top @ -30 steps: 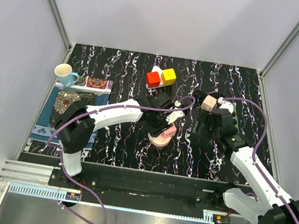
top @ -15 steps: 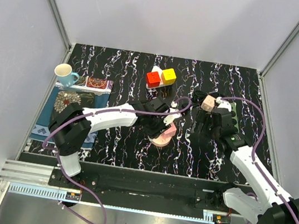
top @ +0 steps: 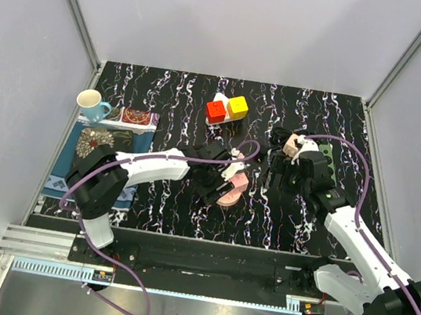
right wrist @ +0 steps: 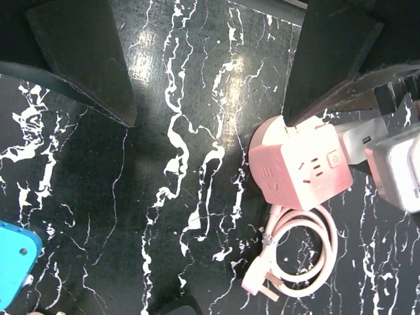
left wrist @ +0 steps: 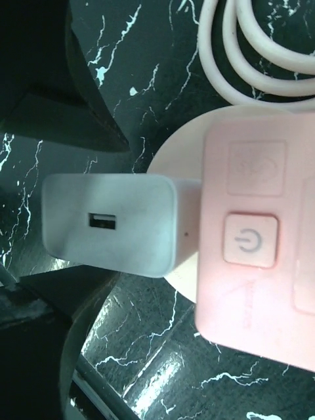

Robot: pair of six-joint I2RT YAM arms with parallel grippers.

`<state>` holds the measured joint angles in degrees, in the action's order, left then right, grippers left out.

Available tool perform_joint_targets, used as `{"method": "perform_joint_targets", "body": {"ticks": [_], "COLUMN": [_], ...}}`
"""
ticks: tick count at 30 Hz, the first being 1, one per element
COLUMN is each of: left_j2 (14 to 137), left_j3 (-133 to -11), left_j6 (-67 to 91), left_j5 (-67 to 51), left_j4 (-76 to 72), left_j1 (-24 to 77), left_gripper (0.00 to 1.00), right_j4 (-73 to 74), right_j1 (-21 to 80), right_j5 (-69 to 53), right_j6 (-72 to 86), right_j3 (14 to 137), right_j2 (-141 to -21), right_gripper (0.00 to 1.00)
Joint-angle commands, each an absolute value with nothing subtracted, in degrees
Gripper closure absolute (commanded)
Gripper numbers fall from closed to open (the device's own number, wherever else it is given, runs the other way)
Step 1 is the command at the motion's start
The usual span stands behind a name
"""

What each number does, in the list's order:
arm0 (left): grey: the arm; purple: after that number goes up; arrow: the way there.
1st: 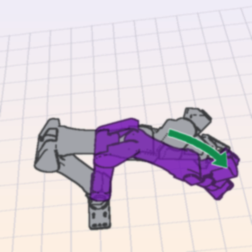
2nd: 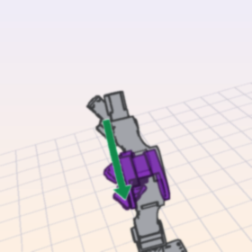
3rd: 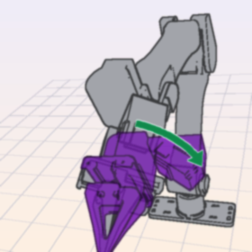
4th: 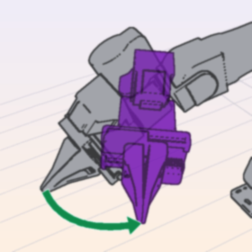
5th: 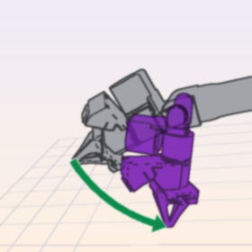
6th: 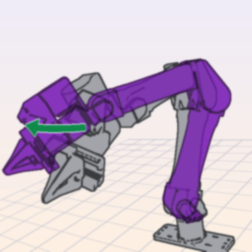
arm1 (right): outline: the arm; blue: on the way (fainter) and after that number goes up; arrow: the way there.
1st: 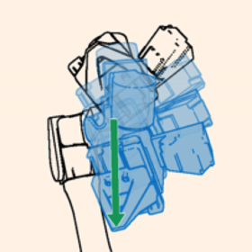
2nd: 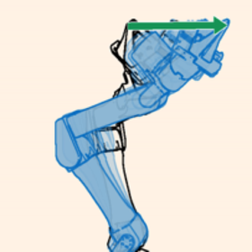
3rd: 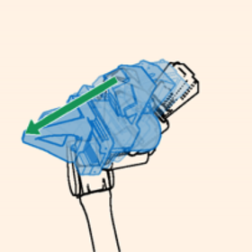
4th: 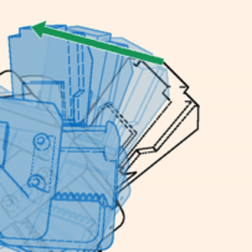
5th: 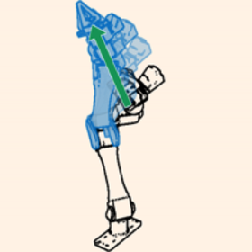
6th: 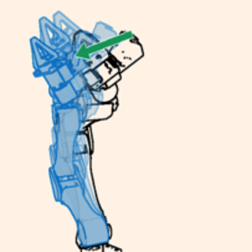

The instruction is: Insert the plug

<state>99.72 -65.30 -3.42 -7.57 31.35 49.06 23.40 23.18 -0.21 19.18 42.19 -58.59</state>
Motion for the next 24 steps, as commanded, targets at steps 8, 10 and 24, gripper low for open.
{"method": "perform_joint_targets", "body": {"ticks": [8, 10, 24], "left_j2": [79.2, 75.1, 46.5], "left_j3": [-59.5, -55.9, -43.2], "left_j6": [3.1, 4.8, 5.7], "left_j5": [-8.5, -7.2, 13.8], "left_j4": [22.9, 20.1, 19.1], "left_j1": [45.1, 42.5, 33.1], "left_gripper": [0.01, 0.01, 0.01], "right_j4": [20.9, 20.2, 9.2], "right_j1": [23.5, 24.7, 37.3], "right_j5": [-10.8, -11.0, -5.9], "right_j6": [14.9, 15.1, 18.3], "right_j3": [42.6, 41.8, 39.0], "right_j2": [-57.6, -58.3, -73.5], "right_gripper": [0.05, 0.05, 0.18]}}
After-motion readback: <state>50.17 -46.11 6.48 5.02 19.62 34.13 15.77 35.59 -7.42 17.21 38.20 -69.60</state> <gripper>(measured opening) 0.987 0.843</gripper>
